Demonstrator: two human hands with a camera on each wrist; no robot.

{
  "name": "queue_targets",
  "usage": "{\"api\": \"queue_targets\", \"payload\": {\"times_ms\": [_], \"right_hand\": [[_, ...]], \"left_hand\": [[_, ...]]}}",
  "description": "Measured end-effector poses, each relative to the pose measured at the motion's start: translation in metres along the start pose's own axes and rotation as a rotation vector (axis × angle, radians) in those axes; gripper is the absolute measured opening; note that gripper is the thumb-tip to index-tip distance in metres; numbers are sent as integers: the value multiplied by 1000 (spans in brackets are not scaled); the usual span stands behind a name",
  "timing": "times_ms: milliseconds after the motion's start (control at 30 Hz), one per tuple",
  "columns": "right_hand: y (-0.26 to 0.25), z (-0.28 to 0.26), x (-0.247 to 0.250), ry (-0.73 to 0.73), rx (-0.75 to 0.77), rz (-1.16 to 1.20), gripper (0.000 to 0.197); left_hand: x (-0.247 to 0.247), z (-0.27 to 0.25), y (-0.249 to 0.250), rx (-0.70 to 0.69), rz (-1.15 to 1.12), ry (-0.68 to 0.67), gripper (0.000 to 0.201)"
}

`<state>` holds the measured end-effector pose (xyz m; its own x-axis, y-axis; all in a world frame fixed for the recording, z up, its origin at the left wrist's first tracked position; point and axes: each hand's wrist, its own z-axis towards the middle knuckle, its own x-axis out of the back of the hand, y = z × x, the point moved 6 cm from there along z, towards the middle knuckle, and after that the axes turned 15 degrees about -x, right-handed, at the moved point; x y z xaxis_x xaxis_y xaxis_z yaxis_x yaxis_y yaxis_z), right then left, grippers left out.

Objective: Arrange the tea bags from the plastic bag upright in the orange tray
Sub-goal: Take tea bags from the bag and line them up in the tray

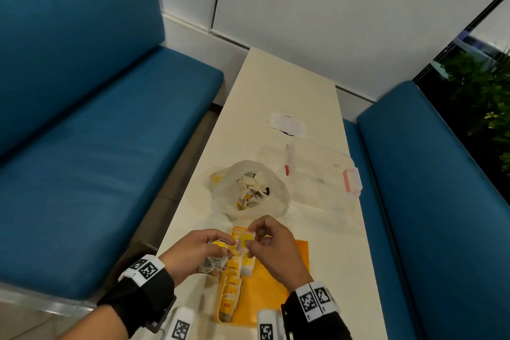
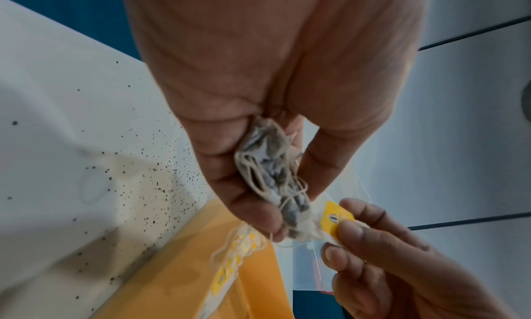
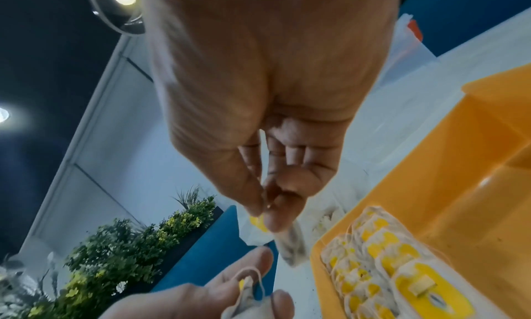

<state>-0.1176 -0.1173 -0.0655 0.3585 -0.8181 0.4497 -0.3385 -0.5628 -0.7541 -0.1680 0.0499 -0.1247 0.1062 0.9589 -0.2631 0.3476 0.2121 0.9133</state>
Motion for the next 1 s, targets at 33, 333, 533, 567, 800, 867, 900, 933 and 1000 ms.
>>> {"api": "queue_targets", "payload": {"times_ms": [33, 333, 533, 567, 800, 867, 900, 933, 1000], "right_hand": [[1, 1, 3, 12, -3, -38, 28], [16, -1, 24, 56, 1, -231, 12], [45, 6, 19, 9, -59, -246, 16], [50, 7, 17, 0, -72, -270, 18], [78, 11, -5, -182, -188, -430, 22], [84, 16, -11, -179, -226, -445, 27], [86, 20, -12, -157, -242, -443, 28], [87, 23, -13, -133, -258, -433, 27], [91, 28, -15, -90, -289, -391, 23]], "left_hand": [[2, 0, -1, -2, 6, 6, 22], [19, 1, -3, 3, 65, 89, 20], [17, 1, -5, 3, 94, 77, 20], [16, 1, -5, 3, 98, 74, 21], [6, 2, -5, -37, 182, 25, 22], [2, 2, -3, -64, 211, -11, 24], [0, 2, -3, -71, 208, -29, 24], [-2, 2, -2, -74, 211, -42, 24], [-5, 3, -2, -88, 243, -63, 25]]}}
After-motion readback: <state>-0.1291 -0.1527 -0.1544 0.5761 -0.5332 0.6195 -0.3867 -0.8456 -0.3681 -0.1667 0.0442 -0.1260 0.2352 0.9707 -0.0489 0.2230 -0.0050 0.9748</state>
